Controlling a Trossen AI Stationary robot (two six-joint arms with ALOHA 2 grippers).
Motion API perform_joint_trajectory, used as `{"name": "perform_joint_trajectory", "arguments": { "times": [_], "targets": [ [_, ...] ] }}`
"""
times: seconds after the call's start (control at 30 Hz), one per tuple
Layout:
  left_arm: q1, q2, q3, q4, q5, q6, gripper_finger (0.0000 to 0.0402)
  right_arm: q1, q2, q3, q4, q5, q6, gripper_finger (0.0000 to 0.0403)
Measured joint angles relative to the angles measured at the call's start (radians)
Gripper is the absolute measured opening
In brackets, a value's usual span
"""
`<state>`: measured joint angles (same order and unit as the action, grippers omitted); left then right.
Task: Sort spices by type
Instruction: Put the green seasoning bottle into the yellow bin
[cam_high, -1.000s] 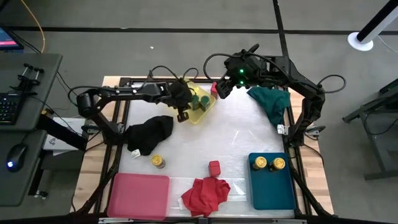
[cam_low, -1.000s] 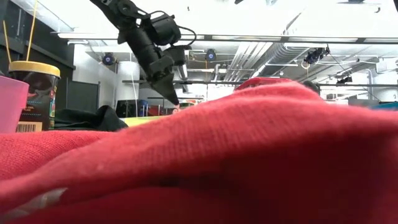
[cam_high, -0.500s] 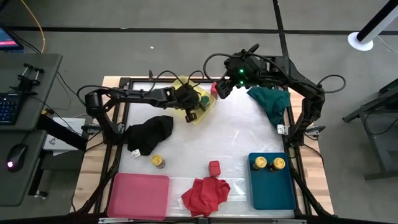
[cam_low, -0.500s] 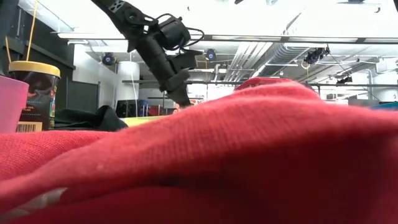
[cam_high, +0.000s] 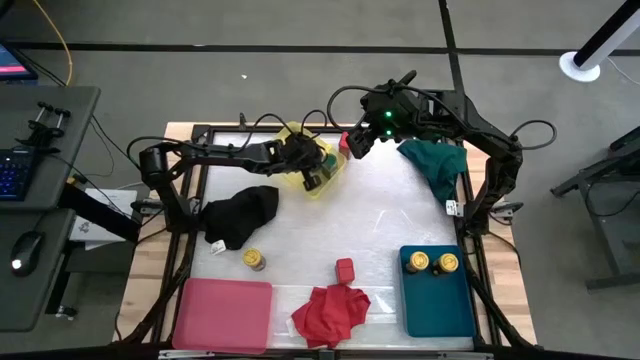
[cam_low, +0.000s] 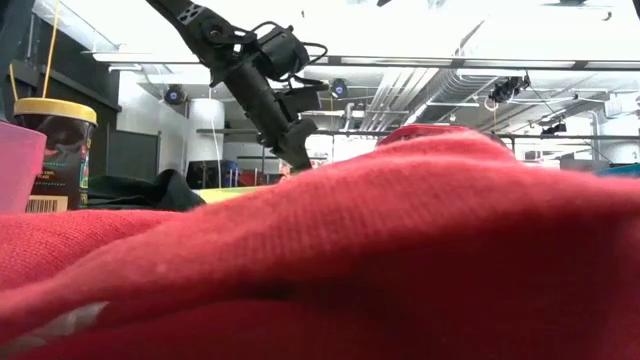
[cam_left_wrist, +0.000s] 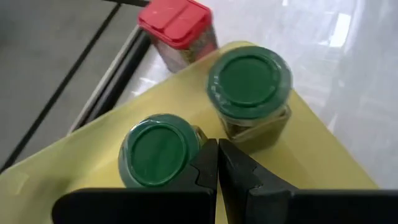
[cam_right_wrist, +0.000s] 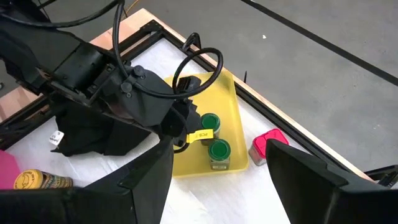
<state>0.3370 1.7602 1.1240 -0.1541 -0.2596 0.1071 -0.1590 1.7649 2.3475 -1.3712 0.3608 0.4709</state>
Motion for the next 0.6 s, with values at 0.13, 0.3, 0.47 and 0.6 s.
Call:
{"name": "perform_joint_trajectory", "arguments": {
  "times": [0.13,0.3,0.47,0.6],
  "targets": [
    [0.0,-0.036,0.0,-0.014,0.008,0.001,0.0,0.0,0.0,0.0,0.0,0.0,0.0,0.0252],
    [0.0,-0.156,0.001,-0.132,0.072,0.02,0.0,0.0,0.0,0.0,0.0,0.0,0.0,0.0252],
    [0.044,-0.224,-0.095,-0.087,0.069,0.027,0.0,0.0,0.0,0.0,0.001,0.0,-0.005,0.0252],
    [0.077,-0.215,-0.169,-0.076,0.097,-0.104,0.0,0.0,0.0,0.0,0.0,0.0,-0.001,0.0252]
  ]
}}
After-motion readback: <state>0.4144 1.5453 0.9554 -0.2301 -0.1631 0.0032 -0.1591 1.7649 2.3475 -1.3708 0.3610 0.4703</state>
